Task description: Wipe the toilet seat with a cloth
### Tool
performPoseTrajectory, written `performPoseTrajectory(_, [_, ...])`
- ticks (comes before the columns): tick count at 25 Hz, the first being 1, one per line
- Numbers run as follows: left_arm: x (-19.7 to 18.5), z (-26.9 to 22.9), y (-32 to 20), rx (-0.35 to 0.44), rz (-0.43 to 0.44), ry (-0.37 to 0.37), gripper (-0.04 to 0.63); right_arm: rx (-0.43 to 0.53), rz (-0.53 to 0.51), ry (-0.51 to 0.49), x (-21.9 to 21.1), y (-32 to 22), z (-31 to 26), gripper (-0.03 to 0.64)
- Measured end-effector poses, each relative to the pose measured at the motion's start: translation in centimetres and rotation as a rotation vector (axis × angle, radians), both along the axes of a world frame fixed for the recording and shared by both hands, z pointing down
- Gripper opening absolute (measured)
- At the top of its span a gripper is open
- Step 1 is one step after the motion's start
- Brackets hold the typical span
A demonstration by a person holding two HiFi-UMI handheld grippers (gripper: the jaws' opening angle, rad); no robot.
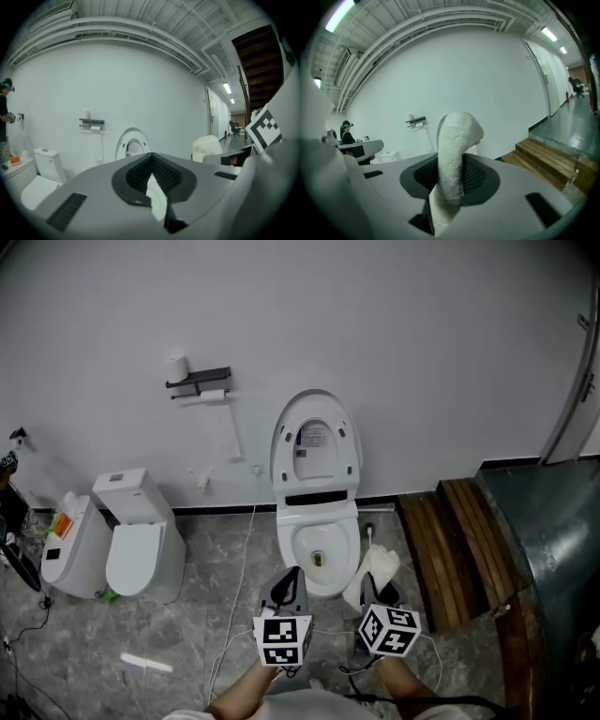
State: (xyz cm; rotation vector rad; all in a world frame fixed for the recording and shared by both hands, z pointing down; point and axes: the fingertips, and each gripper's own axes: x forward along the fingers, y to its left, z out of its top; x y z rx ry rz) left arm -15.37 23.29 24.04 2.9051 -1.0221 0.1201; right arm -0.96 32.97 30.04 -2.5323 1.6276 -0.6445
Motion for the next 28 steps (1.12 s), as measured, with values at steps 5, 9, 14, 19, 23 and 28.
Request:
performPoseTrajectory(5, [0.6,0.7,-1.1,-0.016,-0.012,-0.004,0.011,-0.002,0.007,-0.016,0.7,-0.5,0.8,0.11])
performPoseTrajectory(9, [1.4,1.2,-1.7,-0.023,-0.008,-0.008,0.011,-0.011,0.013,-0.022,1.7,-0.9,1.4,0.11])
performPoseTrajectory(14, [3.0,2.1,-3.3,-0.035,-0.005,-0.004,0.011,-0.002,0.032,-0.018,3.4,-2.4,1.5,0.11])
performPoseTrajectory(19, [5.5,1.8,-5.8,-0.041,0.004,0.005,0.011,0.001,0.034,-0.008,5.6,-4.6,0.9,0.11])
performPoseTrajectory(23, [8.0,1.8,-8.2,-0.049,0.011,0.006,0.011,-0.001,0.044,-0.015,7.7,-6.8,0.8,0.11])
performPoseTrajectory(28, [11.0,1.7,-11.2,-0.055,0.022,-0.009,0.011,-0.024,0.044,-0.024,10.4,-9.8,1.1,0.11])
